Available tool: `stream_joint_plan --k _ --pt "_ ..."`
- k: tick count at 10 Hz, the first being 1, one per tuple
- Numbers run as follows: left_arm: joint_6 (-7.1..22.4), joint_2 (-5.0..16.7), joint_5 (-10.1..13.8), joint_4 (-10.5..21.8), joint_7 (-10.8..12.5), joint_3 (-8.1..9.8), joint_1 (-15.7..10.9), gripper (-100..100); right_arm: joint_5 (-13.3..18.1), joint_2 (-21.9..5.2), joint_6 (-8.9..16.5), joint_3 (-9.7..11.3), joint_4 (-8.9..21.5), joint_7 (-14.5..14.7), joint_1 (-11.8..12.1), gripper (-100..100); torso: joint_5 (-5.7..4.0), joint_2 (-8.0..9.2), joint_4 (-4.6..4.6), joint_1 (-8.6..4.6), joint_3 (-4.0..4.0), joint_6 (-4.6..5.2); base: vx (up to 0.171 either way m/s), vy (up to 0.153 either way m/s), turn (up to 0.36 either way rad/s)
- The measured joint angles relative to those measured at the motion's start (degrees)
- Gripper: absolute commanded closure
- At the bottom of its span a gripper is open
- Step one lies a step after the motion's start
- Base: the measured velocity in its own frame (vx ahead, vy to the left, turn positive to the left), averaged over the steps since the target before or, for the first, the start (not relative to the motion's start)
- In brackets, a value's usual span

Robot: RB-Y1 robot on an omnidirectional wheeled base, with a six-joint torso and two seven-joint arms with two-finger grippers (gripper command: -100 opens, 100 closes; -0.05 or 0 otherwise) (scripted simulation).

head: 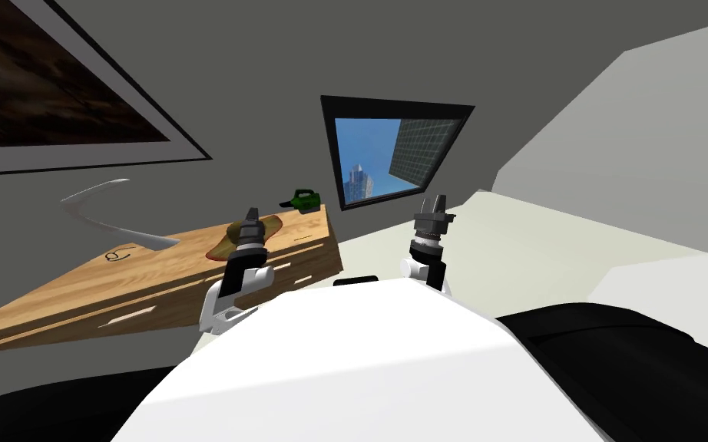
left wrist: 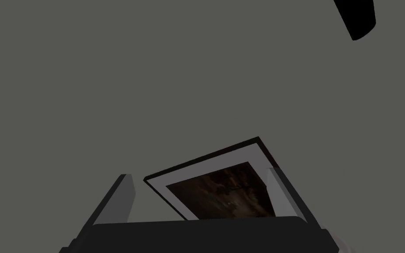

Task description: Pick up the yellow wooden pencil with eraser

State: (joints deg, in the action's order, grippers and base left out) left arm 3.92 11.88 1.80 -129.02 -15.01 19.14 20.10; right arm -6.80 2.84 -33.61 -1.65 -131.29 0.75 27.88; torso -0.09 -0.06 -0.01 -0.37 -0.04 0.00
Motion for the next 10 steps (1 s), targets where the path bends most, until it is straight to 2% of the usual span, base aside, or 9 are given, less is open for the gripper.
stream_joint_plan --k 6,10 --pt "10.43 1.52 1.33 1.1 -2.56 4.31 -1.2 -100 0.0 0.0 0.0 0.0 0.0 0.0 0.0 0 0.01 -0.04 -0.01 0.04 -0.02 -0.01 0.043 -0.089 -0.048" --pt "16.27 2.4 2.04 2.51 -3.96 6.24 -2.05 -100 0.0 -0.01 0.0 -0.01 0.0 0.0 0.0 0 0.05 0.06 0.01 0.27 0.03 -0.03 0.035 -0.057 -0.031"
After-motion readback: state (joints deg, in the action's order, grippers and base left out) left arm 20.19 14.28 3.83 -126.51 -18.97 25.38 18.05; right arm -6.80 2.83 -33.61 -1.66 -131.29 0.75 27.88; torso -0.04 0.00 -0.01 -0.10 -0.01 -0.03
